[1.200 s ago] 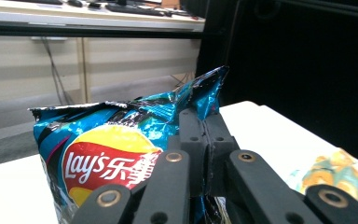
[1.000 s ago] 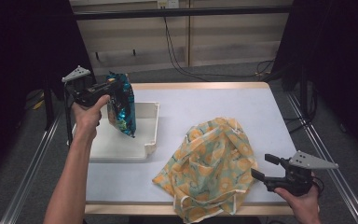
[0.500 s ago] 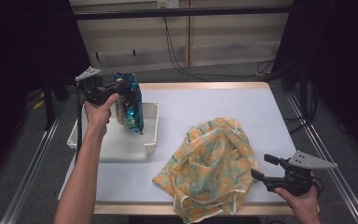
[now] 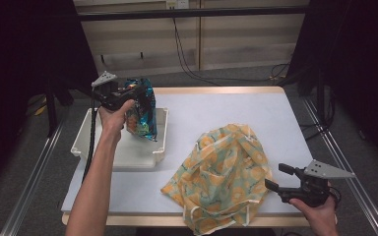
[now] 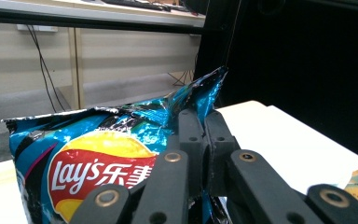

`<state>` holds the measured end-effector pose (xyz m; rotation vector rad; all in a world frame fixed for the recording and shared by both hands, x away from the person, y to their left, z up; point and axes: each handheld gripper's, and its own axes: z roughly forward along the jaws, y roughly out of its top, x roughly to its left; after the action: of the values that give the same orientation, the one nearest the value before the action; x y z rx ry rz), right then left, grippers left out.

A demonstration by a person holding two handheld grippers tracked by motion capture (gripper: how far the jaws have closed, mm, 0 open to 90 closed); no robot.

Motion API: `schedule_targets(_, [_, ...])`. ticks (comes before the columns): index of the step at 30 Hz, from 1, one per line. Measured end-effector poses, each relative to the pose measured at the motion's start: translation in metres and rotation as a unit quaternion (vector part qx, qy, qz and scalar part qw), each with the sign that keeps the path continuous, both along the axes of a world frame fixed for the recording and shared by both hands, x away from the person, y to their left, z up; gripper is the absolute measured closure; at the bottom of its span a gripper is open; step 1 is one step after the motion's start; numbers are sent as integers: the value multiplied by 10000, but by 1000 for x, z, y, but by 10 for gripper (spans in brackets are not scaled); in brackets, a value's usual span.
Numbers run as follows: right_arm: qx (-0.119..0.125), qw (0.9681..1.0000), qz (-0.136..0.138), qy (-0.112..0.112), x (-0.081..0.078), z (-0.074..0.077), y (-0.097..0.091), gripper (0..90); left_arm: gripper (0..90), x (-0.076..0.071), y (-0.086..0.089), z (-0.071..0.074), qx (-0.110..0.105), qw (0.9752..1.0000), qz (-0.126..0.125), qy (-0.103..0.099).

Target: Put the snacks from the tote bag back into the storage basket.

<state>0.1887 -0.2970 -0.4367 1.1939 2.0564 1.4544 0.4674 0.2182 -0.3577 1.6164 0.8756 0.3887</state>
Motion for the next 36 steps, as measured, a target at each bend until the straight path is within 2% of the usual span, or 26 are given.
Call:
schedule_targets(1, [-13,10000,-3,0,0,0,0,202,880,1,0,0,13,10000,48,9])
schedule_targets(3, [-19,10000,-3,-3,0,0,-1,202,880,2,-2,-3,-27,10000,-27,-6])
schedule_targets(5, [3,10000,-20,-4,0,0,-1,202,880,4,-4,-5,45,10000,-37,-7])
schedule_targets(7, [-17,10000,-8,-3,0,0,-2,202,877,5,-7,-7,1,10000,-22,10])
schedule_targets(12, [-7,10000,4,8,0,-1,-1,202,867,9,-15,-13,110,9999,5,84])
schedule_targets(13, [-29,10000,15,0,0,-1,-1,202,866,9,-16,-14,43,10000,-13,69])
schedule_targets(14, [-34,10000,3,-5,0,-1,-1,202,865,10,-17,-15,125,9999,-4,62])
schedule_targets(25, [-12,10000,-25,-4,0,-1,-3,200,829,9,-26,-19,314,9995,-84,22])
schedule_targets(26, [-20,10000,-30,15,-1,-1,-3,200,822,10,-27,-21,219,9997,-121,69])
schedule_targets(30, [-26,10000,-28,41,0,-2,-3,199,790,9,-32,-24,388,9988,-219,198])
schedule_targets(34, [-12,10000,-31,39,1,-3,-3,199,739,10,-35,-27,456,9983,-242,259])
schedule_targets(36, [-13,10000,-36,37,1,-2,-3,199,731,9,-36,-28,418,9984,-235,282])
